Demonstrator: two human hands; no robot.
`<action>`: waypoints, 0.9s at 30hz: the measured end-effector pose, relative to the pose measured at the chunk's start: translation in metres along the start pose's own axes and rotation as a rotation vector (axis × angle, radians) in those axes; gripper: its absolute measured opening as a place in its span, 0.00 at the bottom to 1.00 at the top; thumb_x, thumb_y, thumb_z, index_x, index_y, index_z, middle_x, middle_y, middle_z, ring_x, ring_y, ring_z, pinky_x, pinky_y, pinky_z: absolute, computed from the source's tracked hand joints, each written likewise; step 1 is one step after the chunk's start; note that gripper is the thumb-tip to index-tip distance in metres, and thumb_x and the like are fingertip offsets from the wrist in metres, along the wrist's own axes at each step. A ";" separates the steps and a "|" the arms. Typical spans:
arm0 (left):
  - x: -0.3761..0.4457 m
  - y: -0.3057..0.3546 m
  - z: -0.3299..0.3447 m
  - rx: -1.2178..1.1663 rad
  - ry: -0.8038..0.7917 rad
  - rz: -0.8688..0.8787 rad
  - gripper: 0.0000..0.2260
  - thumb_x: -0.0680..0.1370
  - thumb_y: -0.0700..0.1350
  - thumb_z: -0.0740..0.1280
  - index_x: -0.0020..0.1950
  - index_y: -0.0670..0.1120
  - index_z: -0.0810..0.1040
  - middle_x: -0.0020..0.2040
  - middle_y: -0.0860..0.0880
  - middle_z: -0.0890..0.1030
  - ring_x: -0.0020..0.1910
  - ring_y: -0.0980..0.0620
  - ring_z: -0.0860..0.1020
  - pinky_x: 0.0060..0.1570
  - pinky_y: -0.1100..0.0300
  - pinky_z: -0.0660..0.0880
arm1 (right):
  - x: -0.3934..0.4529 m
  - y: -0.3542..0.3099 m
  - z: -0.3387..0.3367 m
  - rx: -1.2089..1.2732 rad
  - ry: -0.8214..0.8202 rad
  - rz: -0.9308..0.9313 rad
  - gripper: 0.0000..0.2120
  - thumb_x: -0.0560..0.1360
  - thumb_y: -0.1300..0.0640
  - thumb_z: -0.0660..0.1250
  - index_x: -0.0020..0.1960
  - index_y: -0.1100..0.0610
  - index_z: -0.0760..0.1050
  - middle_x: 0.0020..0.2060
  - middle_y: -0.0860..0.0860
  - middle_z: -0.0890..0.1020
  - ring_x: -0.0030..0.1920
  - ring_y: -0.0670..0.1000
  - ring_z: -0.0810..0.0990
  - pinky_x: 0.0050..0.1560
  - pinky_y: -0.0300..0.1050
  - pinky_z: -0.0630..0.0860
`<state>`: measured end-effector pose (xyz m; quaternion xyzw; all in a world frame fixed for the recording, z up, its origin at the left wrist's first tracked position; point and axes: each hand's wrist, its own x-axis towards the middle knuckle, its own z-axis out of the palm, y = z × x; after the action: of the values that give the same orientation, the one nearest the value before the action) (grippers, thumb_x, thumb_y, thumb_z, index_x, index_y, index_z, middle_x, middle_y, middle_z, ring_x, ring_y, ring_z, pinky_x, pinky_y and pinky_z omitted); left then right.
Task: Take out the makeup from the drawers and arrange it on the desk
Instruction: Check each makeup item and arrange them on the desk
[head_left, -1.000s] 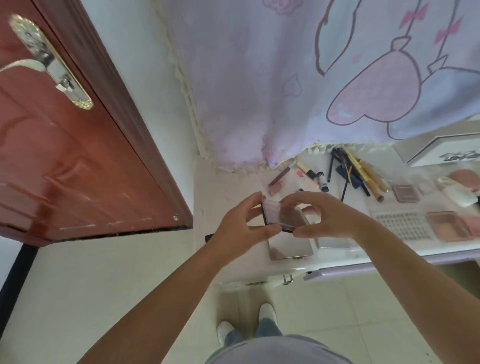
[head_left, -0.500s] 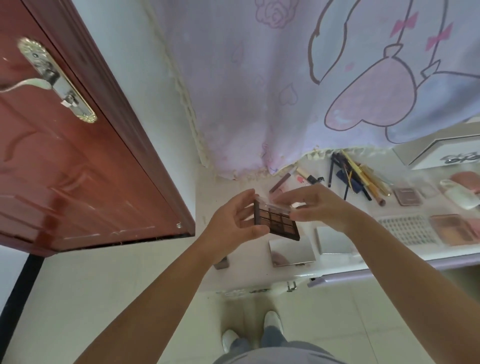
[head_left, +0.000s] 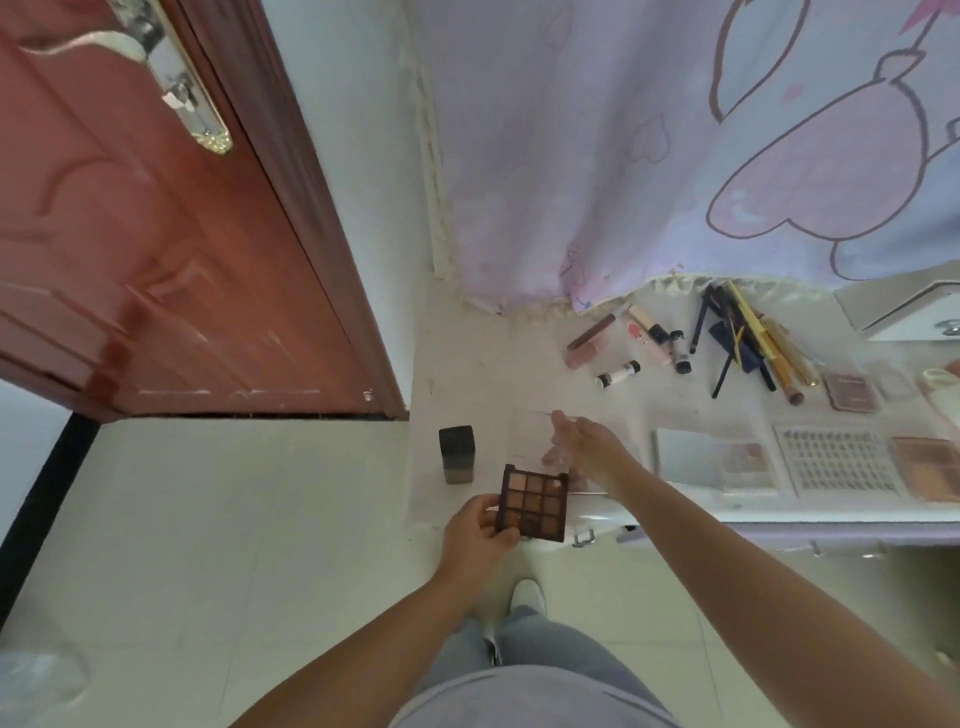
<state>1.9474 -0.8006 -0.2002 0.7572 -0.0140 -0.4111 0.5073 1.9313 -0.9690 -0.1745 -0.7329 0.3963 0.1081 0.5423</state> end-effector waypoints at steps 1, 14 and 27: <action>0.003 -0.005 -0.001 0.019 0.023 -0.010 0.15 0.72 0.31 0.66 0.57 0.40 0.73 0.47 0.45 0.80 0.42 0.55 0.77 0.43 0.70 0.74 | 0.004 0.001 0.006 -0.015 0.009 0.001 0.19 0.79 0.46 0.52 0.47 0.60 0.73 0.42 0.53 0.82 0.40 0.52 0.76 0.48 0.46 0.71; 0.040 -0.021 -0.012 0.362 0.086 0.037 0.11 0.75 0.42 0.66 0.55 0.39 0.74 0.49 0.42 0.81 0.47 0.44 0.80 0.51 0.53 0.77 | 0.048 -0.001 0.033 -0.368 0.134 -0.048 0.18 0.80 0.54 0.51 0.64 0.62 0.68 0.59 0.59 0.76 0.60 0.58 0.73 0.52 0.42 0.65; 0.037 -0.035 -0.012 0.645 0.209 0.101 0.12 0.77 0.49 0.62 0.56 0.43 0.70 0.47 0.46 0.81 0.45 0.48 0.79 0.43 0.60 0.73 | 0.021 0.051 -0.035 -0.815 0.172 -0.284 0.21 0.75 0.56 0.61 0.67 0.58 0.67 0.65 0.53 0.72 0.68 0.53 0.64 0.66 0.44 0.60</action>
<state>1.9656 -0.7905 -0.2480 0.9150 -0.1288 -0.2802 0.2601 1.9003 -1.0140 -0.2093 -0.9406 0.2602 0.1185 0.1833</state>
